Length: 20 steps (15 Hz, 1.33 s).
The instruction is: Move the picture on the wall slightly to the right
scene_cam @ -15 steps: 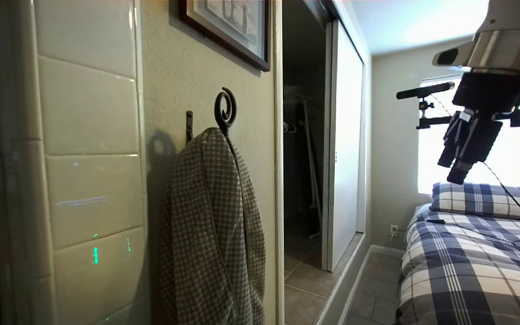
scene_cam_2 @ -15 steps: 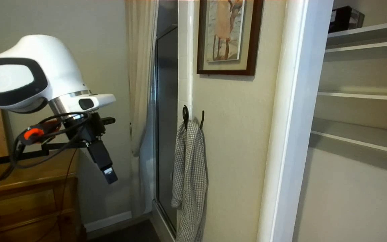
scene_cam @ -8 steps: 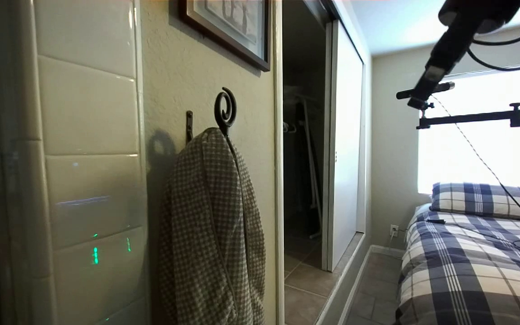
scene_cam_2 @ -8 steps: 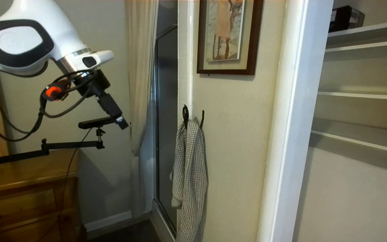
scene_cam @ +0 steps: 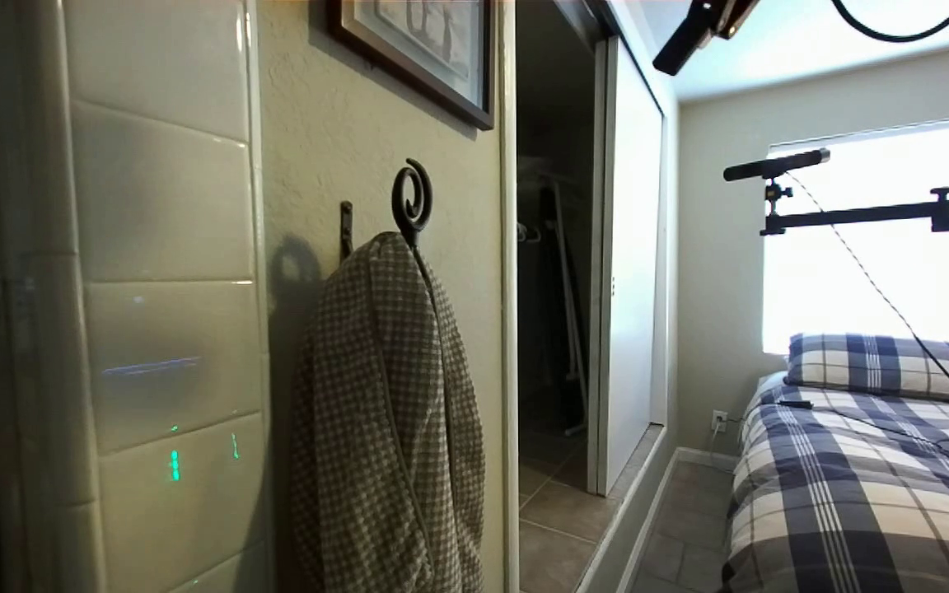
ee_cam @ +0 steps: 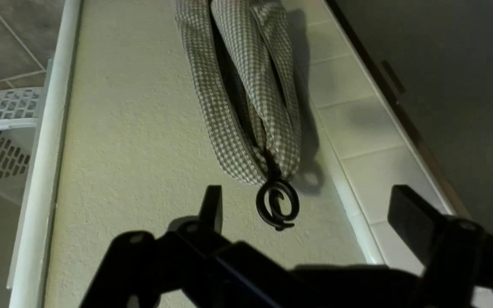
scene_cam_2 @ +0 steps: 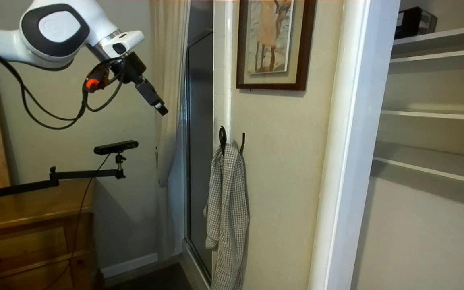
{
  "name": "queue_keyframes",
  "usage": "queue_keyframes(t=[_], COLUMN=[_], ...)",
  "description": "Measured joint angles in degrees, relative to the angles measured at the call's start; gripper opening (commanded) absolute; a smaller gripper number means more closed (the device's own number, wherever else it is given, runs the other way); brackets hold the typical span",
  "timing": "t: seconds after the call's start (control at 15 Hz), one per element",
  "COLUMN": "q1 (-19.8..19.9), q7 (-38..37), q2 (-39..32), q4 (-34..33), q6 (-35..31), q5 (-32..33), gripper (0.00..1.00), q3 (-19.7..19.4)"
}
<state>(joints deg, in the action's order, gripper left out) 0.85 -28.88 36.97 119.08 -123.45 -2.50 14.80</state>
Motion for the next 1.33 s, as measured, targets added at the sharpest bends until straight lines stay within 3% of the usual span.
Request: queue_keyframes(t=[0.4, 0.67, 0.93, 1.33], q1=[6.6, 7.2, 6.5, 6.4], q7=[-16.4, -25.6, -26.9, -27.0], q2=[-12.4, -22.3, -27.7, -27.8], q4=[-15.2, -25.6, -31.1, -31.9], q6=[-1.5, -0.4, 0.4, 0.9], q5=[4.1, 11.8, 13.5, 13.5], gripper=[1.0, 1.0, 1.0, 1.0], q3=[4.8, 6.3, 6.4, 6.5])
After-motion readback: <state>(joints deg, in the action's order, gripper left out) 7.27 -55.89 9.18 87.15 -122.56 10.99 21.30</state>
